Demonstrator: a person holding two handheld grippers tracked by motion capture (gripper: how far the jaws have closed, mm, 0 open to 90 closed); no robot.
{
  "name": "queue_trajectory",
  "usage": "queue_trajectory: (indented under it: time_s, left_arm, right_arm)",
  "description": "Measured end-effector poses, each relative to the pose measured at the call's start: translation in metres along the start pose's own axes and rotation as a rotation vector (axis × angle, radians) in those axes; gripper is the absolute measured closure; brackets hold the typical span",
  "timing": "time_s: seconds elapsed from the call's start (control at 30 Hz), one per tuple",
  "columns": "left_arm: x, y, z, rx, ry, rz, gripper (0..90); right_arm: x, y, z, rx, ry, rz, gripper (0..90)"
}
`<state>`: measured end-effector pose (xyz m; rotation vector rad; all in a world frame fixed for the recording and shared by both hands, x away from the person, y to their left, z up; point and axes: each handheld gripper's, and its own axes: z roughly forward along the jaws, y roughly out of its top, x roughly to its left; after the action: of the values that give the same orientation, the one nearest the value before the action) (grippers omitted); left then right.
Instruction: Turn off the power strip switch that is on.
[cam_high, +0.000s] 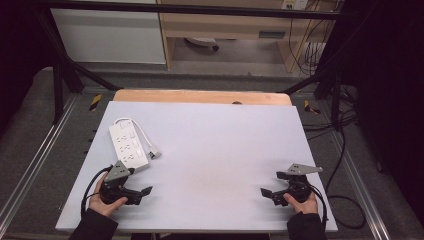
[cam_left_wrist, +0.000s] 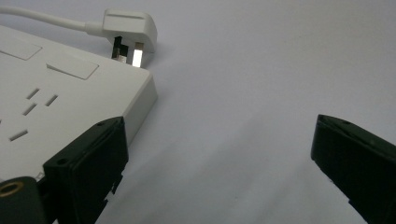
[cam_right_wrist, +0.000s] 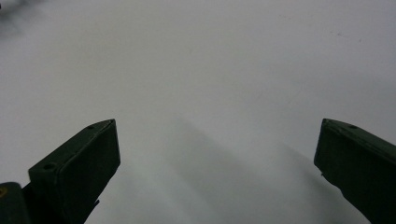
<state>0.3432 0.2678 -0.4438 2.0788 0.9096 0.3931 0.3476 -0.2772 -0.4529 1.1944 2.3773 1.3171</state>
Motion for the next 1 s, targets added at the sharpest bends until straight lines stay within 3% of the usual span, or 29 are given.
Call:
queue_trajectory:
  time_s: [1.0]
  left_arm:
    - [0.0039, 0.0018, -0.0076, -0.001, 0.02, -0.012, 4.2]
  right_arm:
    - [0.0001, 0.0001, 0.0007, 0.004, 0.0, 0.01, 0.9]
